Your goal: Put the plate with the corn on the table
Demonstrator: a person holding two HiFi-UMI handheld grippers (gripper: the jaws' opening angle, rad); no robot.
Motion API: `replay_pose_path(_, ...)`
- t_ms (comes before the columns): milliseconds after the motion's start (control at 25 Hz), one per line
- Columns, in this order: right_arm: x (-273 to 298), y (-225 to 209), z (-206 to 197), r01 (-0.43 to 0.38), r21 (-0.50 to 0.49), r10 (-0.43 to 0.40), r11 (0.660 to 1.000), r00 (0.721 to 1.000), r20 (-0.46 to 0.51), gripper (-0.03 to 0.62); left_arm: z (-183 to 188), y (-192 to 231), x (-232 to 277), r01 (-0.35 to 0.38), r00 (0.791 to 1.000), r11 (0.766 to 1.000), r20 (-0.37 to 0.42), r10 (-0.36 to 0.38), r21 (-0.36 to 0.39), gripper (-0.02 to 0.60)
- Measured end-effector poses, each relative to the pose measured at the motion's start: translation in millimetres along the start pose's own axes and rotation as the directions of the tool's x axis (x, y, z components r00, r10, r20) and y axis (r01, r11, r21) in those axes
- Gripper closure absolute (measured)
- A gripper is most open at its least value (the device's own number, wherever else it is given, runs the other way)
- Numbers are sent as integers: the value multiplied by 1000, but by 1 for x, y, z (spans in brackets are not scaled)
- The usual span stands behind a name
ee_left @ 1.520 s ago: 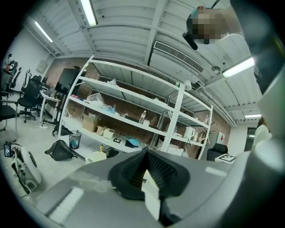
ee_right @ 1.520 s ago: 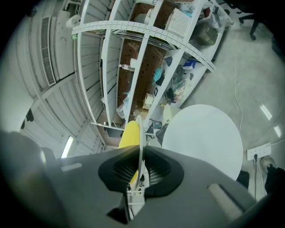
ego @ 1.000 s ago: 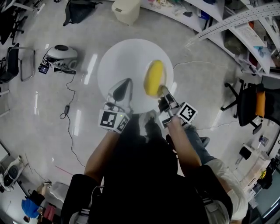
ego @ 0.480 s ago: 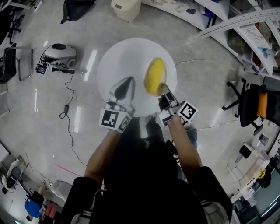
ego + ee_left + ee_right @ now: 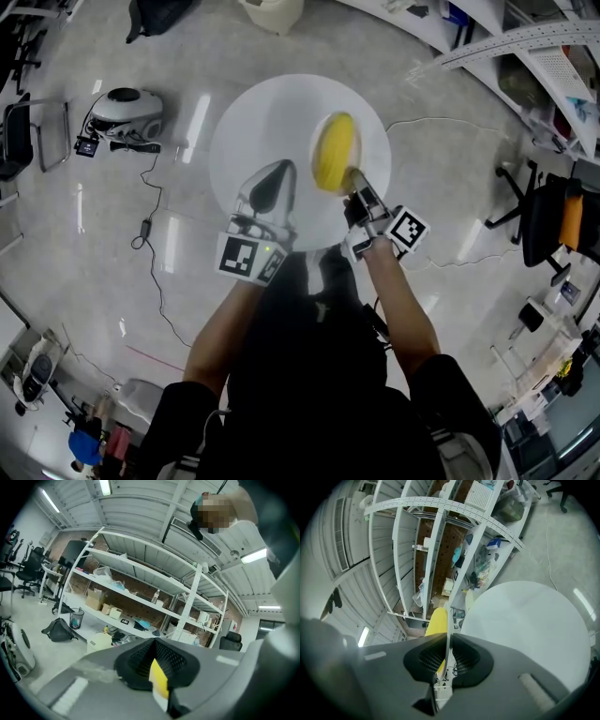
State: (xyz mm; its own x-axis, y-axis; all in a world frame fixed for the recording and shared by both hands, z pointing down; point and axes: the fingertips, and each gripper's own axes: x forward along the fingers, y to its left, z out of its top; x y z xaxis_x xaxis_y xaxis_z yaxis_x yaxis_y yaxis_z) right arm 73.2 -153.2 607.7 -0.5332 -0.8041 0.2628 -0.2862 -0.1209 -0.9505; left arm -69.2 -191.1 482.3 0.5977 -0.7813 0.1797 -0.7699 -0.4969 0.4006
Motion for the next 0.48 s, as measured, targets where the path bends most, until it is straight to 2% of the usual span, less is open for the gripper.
replay_pose_path(480,36,-31,3,-5,-3,5,1000,1000,4,556,-14,25,16,5,1000,1000,-20,-5,-9,580)
